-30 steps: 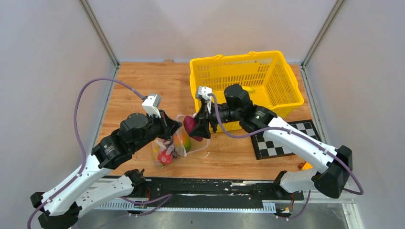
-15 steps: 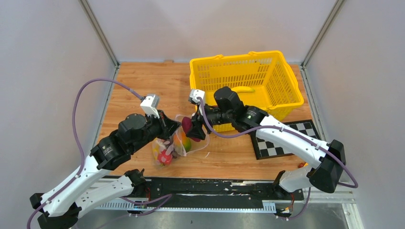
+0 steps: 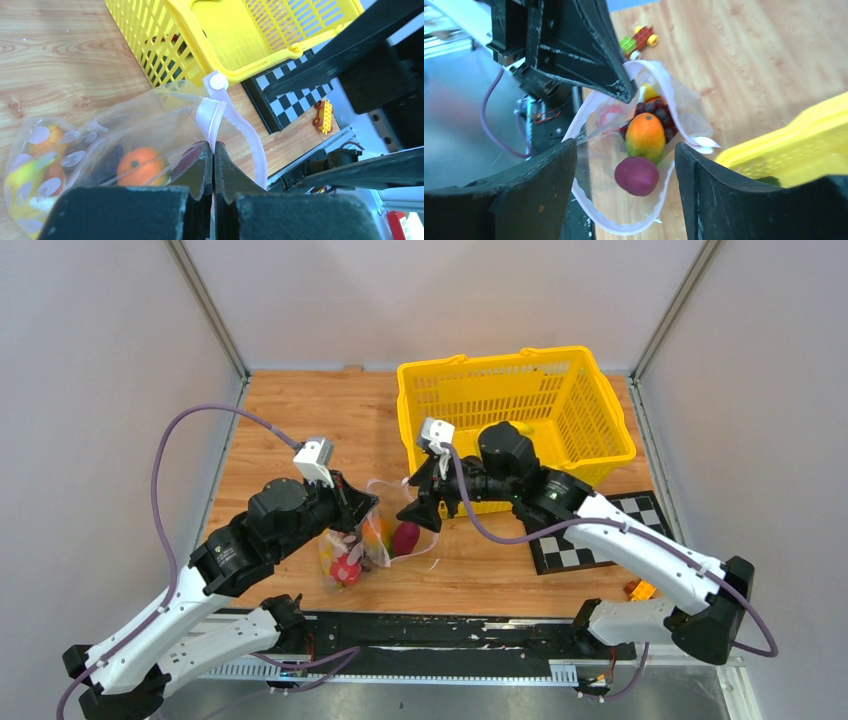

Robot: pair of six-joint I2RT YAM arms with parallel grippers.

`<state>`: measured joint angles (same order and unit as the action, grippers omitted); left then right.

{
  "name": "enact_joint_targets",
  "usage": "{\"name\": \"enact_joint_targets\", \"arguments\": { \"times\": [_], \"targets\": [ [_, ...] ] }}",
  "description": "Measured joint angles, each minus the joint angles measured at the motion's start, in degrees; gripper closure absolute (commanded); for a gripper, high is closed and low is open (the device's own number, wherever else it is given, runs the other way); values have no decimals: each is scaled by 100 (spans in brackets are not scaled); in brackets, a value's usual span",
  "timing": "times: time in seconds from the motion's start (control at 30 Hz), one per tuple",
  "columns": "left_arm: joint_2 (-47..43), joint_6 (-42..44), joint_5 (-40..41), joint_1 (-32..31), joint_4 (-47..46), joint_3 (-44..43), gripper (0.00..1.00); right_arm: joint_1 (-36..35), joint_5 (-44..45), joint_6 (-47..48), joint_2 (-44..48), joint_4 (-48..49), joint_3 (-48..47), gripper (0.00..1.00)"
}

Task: Place the food in the zip-top bag and seal the zipper
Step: Place the fake vegetable in the zipper food storage bag, then pick up the fake fruit from the bin.

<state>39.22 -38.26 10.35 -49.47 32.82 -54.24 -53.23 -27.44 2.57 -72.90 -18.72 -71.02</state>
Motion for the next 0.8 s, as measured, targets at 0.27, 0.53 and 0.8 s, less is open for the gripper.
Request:
{"name": "enact_joint_targets", "arguments": {
  "times": [0.27,0.53,0.8],
  "targets": [
    [-4,0,4,0,0,0,100,138,2433,214,664,162,-39,7],
    [-120,4,31,0,26,20,100,1928,3480,-345,-271,-319,-911,10],
    [-238,17,66,0,146,22,100,2688,3134,-809,-1958,-1331,-1322,9]
  ]
}}
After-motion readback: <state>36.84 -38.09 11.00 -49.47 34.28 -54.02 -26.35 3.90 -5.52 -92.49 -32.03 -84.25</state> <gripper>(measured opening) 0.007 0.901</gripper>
